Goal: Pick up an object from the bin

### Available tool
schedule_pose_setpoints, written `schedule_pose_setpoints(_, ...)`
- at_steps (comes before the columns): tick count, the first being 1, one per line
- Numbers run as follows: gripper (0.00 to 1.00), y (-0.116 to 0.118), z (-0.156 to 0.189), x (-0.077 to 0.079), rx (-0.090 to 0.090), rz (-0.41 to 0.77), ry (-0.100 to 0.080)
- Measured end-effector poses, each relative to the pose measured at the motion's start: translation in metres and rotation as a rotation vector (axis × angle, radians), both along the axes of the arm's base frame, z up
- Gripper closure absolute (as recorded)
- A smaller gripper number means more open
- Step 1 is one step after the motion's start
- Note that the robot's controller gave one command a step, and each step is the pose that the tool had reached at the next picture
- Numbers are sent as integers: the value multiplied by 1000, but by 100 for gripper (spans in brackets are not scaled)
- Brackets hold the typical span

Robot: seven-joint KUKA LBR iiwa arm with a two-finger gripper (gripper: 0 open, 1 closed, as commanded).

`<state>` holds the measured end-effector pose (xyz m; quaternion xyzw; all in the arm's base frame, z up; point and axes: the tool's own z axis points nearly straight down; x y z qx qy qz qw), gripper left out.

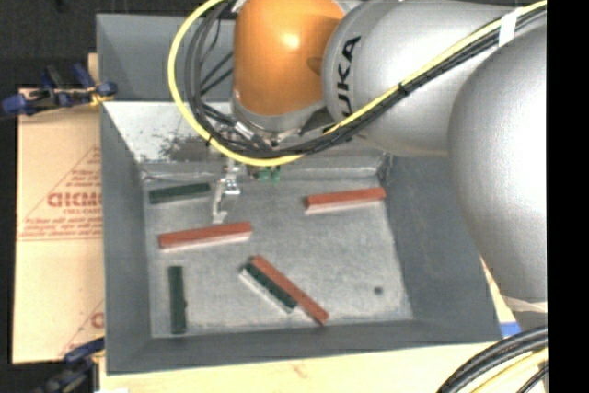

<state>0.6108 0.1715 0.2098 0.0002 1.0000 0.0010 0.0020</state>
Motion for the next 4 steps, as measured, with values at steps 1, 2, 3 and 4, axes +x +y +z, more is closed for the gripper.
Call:
schedule_pose_setpoints(1, 0, -8, -23, -8, 1, 52, -8)
schedule_pose_setpoints(2, 100, -18, -130, -4, -1, 367, 3)
schedule_pose_setpoints(3, 100, -18, -130, -4, -1, 366, 3)
schedule_pose_setpoints(4, 100, -29, 17, 4, -3, 349, -5)
